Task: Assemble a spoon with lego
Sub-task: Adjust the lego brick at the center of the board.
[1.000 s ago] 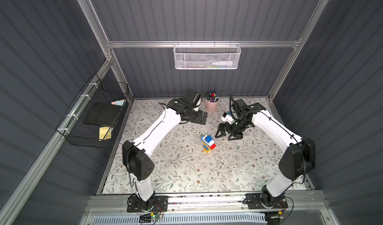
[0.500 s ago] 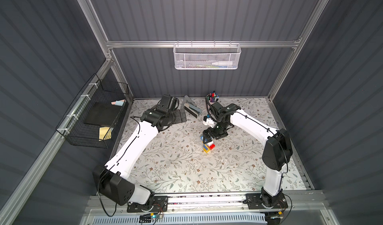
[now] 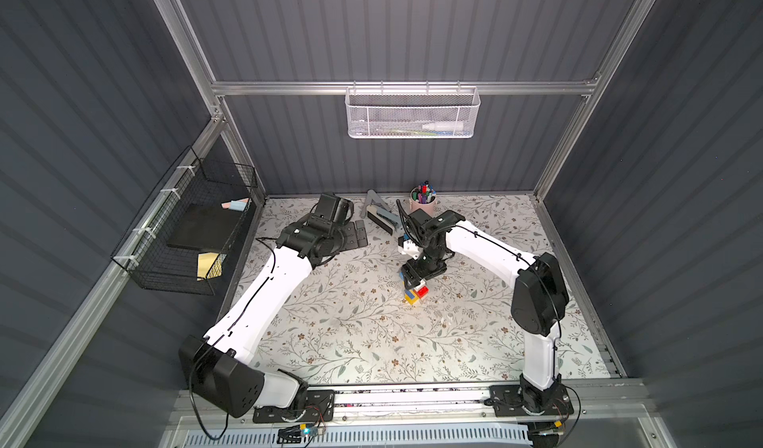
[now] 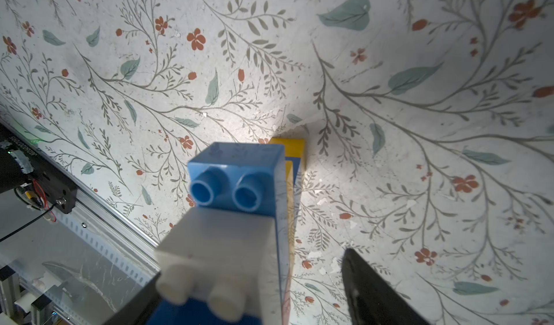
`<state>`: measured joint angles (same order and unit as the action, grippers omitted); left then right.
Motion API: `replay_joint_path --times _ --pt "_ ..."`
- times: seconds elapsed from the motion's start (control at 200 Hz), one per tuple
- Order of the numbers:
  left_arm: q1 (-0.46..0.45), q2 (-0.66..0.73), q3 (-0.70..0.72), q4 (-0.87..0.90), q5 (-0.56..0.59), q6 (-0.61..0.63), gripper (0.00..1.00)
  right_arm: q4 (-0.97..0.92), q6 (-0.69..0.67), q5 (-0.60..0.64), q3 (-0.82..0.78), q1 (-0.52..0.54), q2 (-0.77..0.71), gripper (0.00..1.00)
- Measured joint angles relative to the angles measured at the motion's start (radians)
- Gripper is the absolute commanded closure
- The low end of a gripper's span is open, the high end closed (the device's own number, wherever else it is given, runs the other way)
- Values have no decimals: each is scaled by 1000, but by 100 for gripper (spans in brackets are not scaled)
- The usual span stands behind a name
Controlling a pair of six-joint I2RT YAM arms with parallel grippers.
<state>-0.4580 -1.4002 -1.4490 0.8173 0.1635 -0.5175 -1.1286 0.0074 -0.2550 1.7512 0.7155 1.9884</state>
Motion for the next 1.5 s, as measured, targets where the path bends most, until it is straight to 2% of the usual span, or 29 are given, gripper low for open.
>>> replay_joint_path --times 0.495,0.68,0.89,1.226,1.501 --pt "0 0 18 1 7 1 1 7 13 0 12 5 0 58" --pt "0 -1 18 1 10 2 1 -13 45 -23 43 -2 0 61" --pt "0 -3 18 1 12 5 1 0 128 -234 50 -92 -20 62" --pt "0 -37 18 0 4 9 1 221 327 -658 -259 -284 -49 64" --pt "0 -39 26 0 -7 9 1 344 412 -824 -389 -346 33 62"
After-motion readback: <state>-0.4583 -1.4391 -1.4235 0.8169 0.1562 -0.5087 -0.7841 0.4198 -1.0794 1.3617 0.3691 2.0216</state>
